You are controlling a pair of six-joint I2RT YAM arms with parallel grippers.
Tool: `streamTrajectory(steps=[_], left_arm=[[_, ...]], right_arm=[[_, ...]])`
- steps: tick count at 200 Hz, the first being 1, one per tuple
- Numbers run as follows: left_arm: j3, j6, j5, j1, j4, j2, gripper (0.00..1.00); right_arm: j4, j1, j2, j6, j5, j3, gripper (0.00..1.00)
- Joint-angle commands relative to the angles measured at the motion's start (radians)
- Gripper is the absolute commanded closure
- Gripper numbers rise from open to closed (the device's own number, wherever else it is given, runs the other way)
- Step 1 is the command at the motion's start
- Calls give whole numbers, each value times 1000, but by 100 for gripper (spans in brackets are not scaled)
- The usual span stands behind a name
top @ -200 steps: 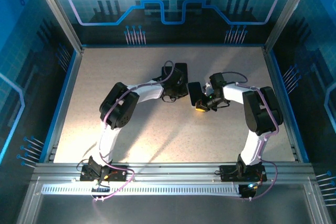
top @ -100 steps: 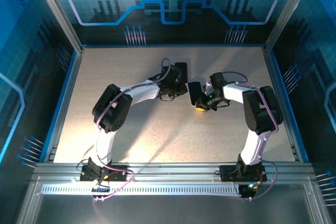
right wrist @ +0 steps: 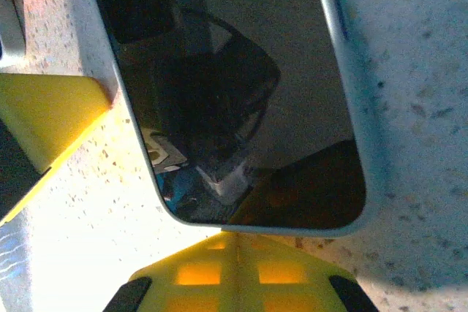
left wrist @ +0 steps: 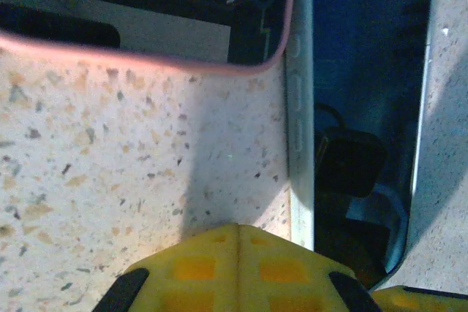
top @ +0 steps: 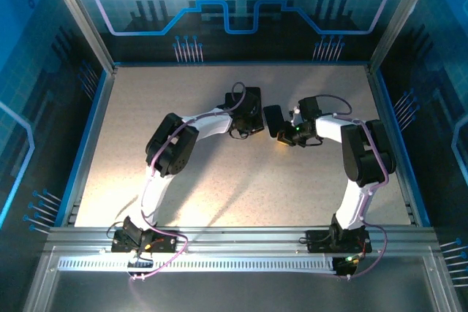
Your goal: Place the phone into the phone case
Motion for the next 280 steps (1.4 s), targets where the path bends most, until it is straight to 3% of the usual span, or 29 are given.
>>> streamTrajectory(steps=[1, 44, 164, 280], left_arm=[[38, 18, -11, 1, -39, 35, 94], [31, 10, -3, 1, -25, 24, 94], [-217, -38, 18, -7, 69, -195, 94], [-273, -41, 12, -11, 85, -242, 94]], right_arm=[[38, -10, 25, 9, 16, 22, 100], [54, -11, 62, 19, 4, 52, 100], [54, 23, 165, 44, -5, 203, 100], [2, 38, 236, 21, 22, 343, 100]])
